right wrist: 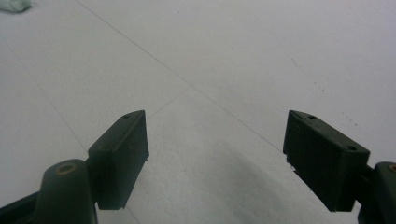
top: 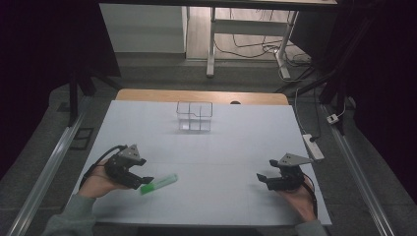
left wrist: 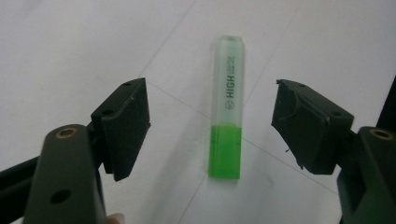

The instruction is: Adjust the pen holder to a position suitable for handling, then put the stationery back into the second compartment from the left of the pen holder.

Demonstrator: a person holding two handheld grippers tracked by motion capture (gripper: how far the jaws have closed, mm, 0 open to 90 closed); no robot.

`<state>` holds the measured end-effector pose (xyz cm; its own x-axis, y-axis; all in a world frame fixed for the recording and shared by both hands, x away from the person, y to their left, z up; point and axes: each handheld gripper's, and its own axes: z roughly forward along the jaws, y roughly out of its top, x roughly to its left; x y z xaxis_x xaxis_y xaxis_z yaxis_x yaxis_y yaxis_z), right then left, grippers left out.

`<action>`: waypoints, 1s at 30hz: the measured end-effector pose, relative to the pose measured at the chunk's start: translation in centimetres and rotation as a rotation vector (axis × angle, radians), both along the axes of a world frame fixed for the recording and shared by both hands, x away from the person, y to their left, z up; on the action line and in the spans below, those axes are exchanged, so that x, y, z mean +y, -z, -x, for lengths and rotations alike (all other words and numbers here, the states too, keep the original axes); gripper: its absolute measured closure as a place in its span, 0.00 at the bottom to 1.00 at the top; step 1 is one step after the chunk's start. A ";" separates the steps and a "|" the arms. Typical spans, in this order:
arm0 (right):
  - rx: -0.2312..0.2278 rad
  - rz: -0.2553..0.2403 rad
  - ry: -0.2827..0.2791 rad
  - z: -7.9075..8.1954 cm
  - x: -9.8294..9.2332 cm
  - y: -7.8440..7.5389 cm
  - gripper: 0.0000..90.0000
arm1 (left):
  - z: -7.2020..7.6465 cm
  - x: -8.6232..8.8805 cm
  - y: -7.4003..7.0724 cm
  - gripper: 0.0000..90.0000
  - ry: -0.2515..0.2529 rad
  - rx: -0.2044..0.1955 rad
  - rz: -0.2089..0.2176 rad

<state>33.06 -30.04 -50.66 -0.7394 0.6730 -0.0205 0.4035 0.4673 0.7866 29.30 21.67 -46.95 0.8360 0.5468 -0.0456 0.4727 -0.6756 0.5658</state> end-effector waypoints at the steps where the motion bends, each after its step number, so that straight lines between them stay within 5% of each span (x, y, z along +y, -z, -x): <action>1: 0.000 0.001 0.002 0.0 0.0 0.0 0.24 | -0.1 -0.3 0.3 0.31 0.015 0.020 -0.018; 11: 0.004 -0.001 0.000 0.0 -0.1 0.1 0.24 | -0.1 -1.3 1.0 0.31 0.034 0.048 -0.072; 21: 0.003 0.000 -0.001 0.1 0.0 0.1 0.24 | -0.4 -2.6 3.0 0.31 0.078 0.114 -0.185; 30: 0.004 0.003 0.004 0.3 -0.3 0.1 0.24 | -0.5 -3.4 3.8 0.38 0.098 0.123 -0.247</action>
